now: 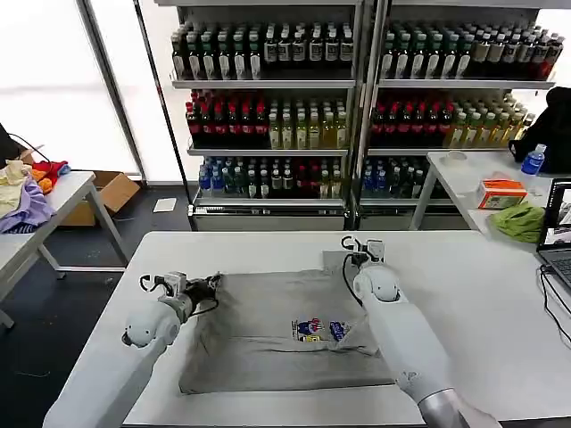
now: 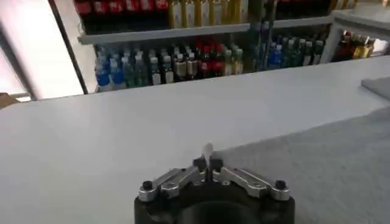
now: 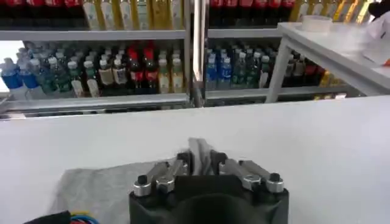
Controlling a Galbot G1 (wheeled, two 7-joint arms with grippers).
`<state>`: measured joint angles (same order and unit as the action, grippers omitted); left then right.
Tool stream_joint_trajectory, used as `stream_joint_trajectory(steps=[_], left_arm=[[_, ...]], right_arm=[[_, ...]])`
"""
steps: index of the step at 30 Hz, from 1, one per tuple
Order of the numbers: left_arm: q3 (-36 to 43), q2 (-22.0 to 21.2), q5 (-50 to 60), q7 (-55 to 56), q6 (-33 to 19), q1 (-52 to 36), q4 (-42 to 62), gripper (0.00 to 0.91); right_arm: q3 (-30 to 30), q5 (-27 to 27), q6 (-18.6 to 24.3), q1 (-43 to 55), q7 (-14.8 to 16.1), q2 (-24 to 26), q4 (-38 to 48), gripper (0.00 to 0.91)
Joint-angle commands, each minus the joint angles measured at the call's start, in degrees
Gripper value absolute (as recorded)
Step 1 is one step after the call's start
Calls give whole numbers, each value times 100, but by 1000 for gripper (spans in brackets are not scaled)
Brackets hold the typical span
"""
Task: Fold and organize the clothes.
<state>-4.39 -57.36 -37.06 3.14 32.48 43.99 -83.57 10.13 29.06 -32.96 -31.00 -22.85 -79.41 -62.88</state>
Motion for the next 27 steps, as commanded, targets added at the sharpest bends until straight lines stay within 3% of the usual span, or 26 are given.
stream_joint_trajectory(steps=[1, 9, 27], left_arm=[[-5, -131, -12, 18, -140, 96, -35, 10], [-84, -288, -141, 162, -611, 107, -155, 0], [-407, 44, -247, 286, -642, 534, -966, 10]], right_arm=[[30, 76, -18, -264, -28, 5, -314, 0], [262, 259, 70, -257, 94, 38, -859, 0], [390, 307, 52, -495, 192, 198, -1893, 0]])
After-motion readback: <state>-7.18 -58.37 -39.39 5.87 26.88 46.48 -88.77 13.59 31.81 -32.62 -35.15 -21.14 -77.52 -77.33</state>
